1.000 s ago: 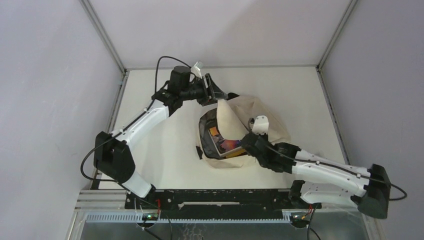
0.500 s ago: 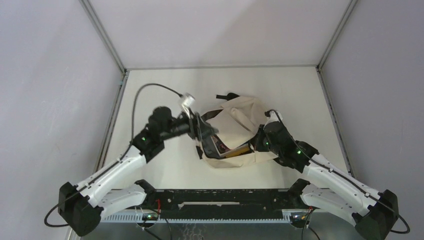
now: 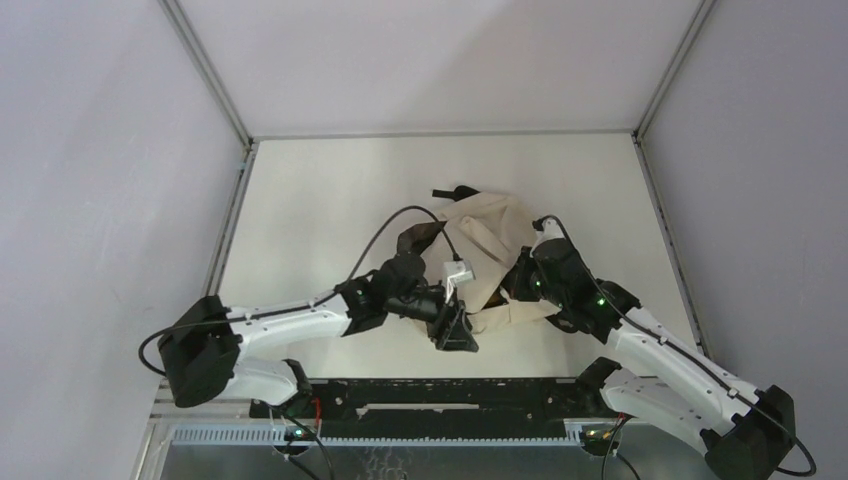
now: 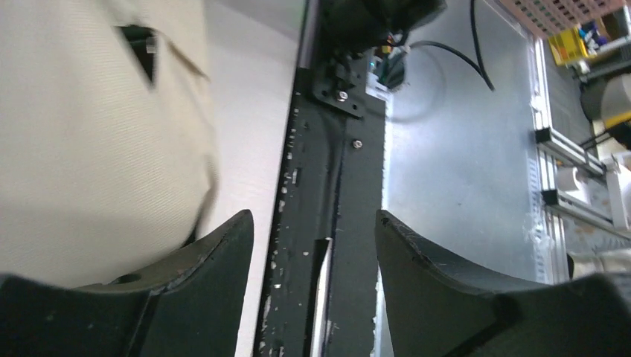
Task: Pack the student bag
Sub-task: Zip the student bag at the center of the board.
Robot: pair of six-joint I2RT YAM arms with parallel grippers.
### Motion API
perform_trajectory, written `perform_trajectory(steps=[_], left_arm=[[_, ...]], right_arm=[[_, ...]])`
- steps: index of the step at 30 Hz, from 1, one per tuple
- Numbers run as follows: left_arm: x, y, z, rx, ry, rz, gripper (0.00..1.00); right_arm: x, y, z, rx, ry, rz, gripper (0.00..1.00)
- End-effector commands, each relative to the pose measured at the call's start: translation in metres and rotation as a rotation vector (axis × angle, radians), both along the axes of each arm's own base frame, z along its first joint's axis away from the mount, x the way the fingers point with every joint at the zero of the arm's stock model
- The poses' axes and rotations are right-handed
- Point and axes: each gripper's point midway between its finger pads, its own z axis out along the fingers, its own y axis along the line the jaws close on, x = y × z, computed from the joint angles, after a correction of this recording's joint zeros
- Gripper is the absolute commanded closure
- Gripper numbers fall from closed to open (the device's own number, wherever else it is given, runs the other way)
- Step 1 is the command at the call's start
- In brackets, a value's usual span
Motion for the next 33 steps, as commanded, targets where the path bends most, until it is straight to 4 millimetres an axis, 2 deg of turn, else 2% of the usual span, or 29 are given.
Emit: perform_trajectory(steps=[1, 4, 7, 11, 12, 14, 17, 20, 22, 25, 29, 31, 33], left_arm=[[-0.017, -0.023, 0.035, -0.108, -0.074, -0.146, 0.35], [-0.031, -0.020, 0.046, -0.126, -0.077, -0.197, 0.35], [-0.031, -0.013, 0.062, -0.165, -0.122, -0.175, 0.32], [0.002, -0.023, 0.084, -0.215, -0.137, 0.043, 0.14], [0.013, -0.029, 0.086, -0.218, -0.128, 0.104, 0.14], [0.008, -0.043, 0.089, -0.223, -0.082, 0.067, 0.19], [-0.015, -0.060, 0.083, -0.202, -0.044, -0.028, 0.26], [-0.012, -0.068, 0.079, -0.210, -0.025, 0.009, 0.28], [0.000, -0.071, 0.076, -0.224, -0.022, 0.069, 0.28], [0.030, -0.072, 0.064, -0.235, -0.011, 0.176, 0.28], [0.076, -0.059, 0.040, -0.270, 0.058, 0.275, 0.28], [0.090, -0.059, 0.028, -0.255, 0.059, 0.289, 0.29], [0.091, -0.064, 0.015, -0.201, 0.078, 0.256, 0.31]], right_arm=[[0.009, 0.006, 0.027, 0.083, -0.075, -0.007, 1.00], [0.009, 0.003, 0.024, 0.073, -0.068, -0.016, 1.00], [0.010, 0.005, 0.025, 0.084, -0.068, -0.009, 1.00], [0.011, 0.012, 0.025, 0.108, -0.054, 0.006, 1.00], [0.012, 0.013, 0.024, 0.108, -0.049, 0.005, 1.00], [0.014, 0.014, 0.024, 0.111, -0.052, 0.004, 1.00], [0.015, 0.014, 0.026, 0.116, -0.060, 0.000, 1.00], [0.013, 0.016, 0.028, 0.126, -0.053, 0.019, 1.00], [0.013, 0.015, 0.029, 0.126, -0.055, 0.018, 1.00], [0.013, 0.013, 0.028, 0.117, -0.055, 0.013, 1.00], [0.011, 0.006, 0.023, 0.088, -0.027, -0.003, 1.00], [0.010, 0.005, 0.024, 0.082, -0.026, -0.002, 1.00], [0.009, 0.003, 0.025, 0.080, -0.031, -0.003, 1.00]])
